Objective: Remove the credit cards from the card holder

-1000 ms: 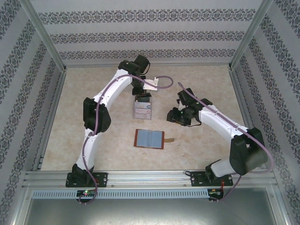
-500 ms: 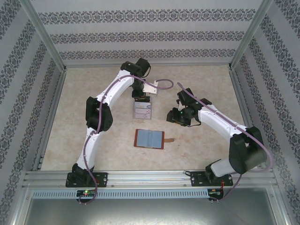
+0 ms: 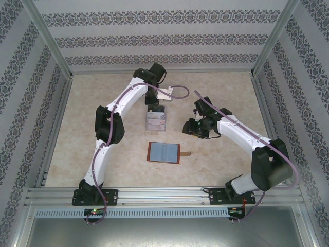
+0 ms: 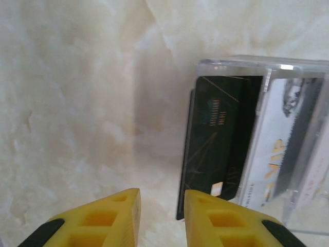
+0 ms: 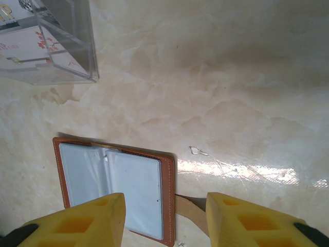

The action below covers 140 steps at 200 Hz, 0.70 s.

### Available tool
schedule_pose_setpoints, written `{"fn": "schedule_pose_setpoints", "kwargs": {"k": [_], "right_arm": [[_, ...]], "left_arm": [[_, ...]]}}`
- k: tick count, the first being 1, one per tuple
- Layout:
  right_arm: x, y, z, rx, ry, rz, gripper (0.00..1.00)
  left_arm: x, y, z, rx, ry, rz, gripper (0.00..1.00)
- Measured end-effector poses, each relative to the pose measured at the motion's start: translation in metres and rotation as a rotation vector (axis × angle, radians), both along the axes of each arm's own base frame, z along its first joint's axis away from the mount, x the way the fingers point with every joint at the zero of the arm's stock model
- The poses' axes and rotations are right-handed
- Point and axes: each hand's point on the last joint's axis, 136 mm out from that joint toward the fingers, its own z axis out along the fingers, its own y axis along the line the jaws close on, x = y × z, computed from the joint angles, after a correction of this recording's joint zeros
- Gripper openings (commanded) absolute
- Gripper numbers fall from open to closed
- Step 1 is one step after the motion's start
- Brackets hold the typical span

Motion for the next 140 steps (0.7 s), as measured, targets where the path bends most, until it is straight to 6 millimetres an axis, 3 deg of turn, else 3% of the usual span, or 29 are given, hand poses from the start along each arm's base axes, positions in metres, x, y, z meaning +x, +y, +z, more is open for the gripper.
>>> {"fn": "schedule_pose_setpoints", "kwargs": {"k": [30, 58, 69, 106, 140], "right_arm": [[0.004, -0.007, -0.005, -0.037, -0.008, -0.001, 0.58], [0.018, -0.024, -0.008, -0.108, -0.045, -0.014, 0.89], [0.023, -0.033, -0.009, -0.140, -0.062, -0.018, 0.98], [0.041, -0.067, -0.012, -0.241, -0.103, -0.039, 0.98], [0.058, -0.102, -0.014, -0.351, -0.151, -0.036, 0.98]], "left_arm": [[0.002, 0.003, 0.005, -0.022, -0.051, 0.061, 0.61], [-0.013, 0.015, 0.005, -0.046, -0.093, 0.131, 0.99], [-0.019, 0.021, 0.005, -0.068, -0.116, 0.170, 1.00], [-0.029, 0.044, 0.012, -0.143, -0.226, 0.316, 1.00], [-0.034, 0.080, 0.007, -0.220, -0.299, 0.539, 1.00]]}}
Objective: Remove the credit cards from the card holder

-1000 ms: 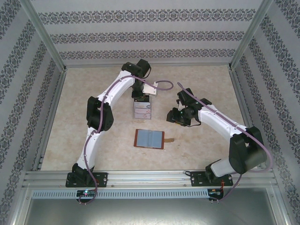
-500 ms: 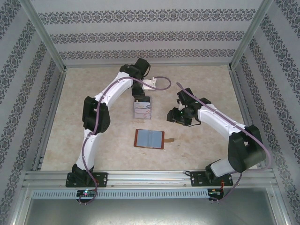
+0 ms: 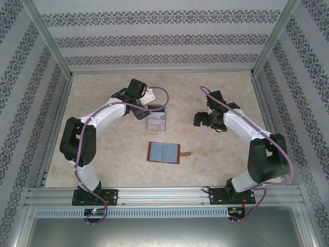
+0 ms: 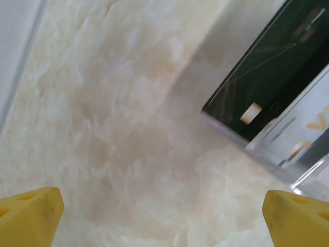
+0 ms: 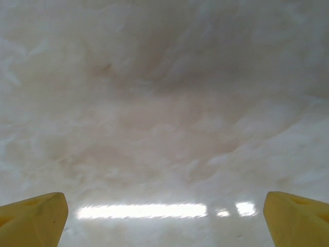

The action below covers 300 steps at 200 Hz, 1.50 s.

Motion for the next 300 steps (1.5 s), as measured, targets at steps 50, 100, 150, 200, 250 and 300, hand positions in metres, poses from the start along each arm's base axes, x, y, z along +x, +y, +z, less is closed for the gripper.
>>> {"fn": "schedule_pose_setpoints", "kwargs": {"k": [50, 100, 150, 200, 250, 300], "right_arm": [[0.039, -0.056, -0.003, -0.208, -0.154, -0.020, 0.97], [0.049, -0.082, -0.032, -0.303, -0.315, 0.013, 0.98], [0.059, -0.090, -0.019, -0.255, -0.558, -0.021, 0.98], [0.062, -0.082, -0.002, -0.210, -0.709, 0.002, 0.98], [0.063, -0.081, 0.010, -0.205, -0.807, -0.005, 0.98], [0.057, -0.083, 0.005, -0.213, -0.834, -0.018, 0.98]], "left_arm": [[-0.022, 0.086, -0.029, -0.129, -0.057, 0.419, 1.00], [-0.048, 0.176, -0.050, -0.335, -0.187, 0.796, 1.00], [-0.061, 0.191, -0.071, -0.480, -0.289, 0.866, 1.00], [-0.043, 0.175, -0.047, -0.623, -0.409, 0.750, 1.00], [-0.064, 0.176, -0.069, -0.629, -0.449, 0.748, 1.00], [-0.057, 0.180, -0.053, -0.641, -0.524, 0.746, 1.00]]}}
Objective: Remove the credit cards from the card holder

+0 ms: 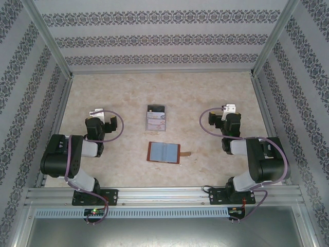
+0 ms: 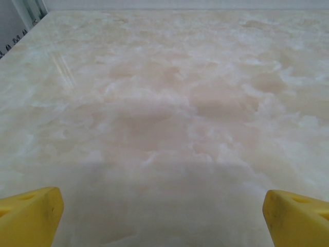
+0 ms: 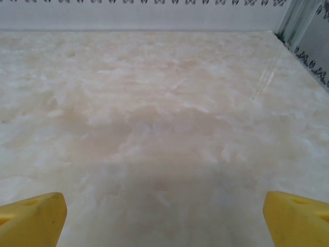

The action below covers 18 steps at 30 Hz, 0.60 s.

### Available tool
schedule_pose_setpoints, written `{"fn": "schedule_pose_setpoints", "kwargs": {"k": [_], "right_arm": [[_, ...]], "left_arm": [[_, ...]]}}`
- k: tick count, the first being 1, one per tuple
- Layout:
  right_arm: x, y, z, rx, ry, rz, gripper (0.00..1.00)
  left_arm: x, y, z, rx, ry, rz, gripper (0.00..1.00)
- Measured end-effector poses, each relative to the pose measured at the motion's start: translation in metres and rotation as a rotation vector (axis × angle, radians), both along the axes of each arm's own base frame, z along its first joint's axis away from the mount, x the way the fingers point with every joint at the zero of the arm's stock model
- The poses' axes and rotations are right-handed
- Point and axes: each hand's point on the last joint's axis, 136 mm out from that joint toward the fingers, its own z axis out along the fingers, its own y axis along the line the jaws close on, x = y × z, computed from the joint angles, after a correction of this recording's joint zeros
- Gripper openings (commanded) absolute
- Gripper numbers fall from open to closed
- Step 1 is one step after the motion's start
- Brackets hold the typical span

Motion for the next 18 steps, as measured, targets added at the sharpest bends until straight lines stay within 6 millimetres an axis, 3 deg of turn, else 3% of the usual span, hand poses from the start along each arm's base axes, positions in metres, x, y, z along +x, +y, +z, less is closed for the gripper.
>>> {"fn": "schedule_pose_setpoints", "kwargs": {"k": [18], "right_arm": [[0.002, 0.003, 0.005, 0.002, -0.024, 0.017, 0.98]], "left_arm": [[0.009, -0.016, 0.010, -0.006, -0.026, -0.096, 1.00]]}}
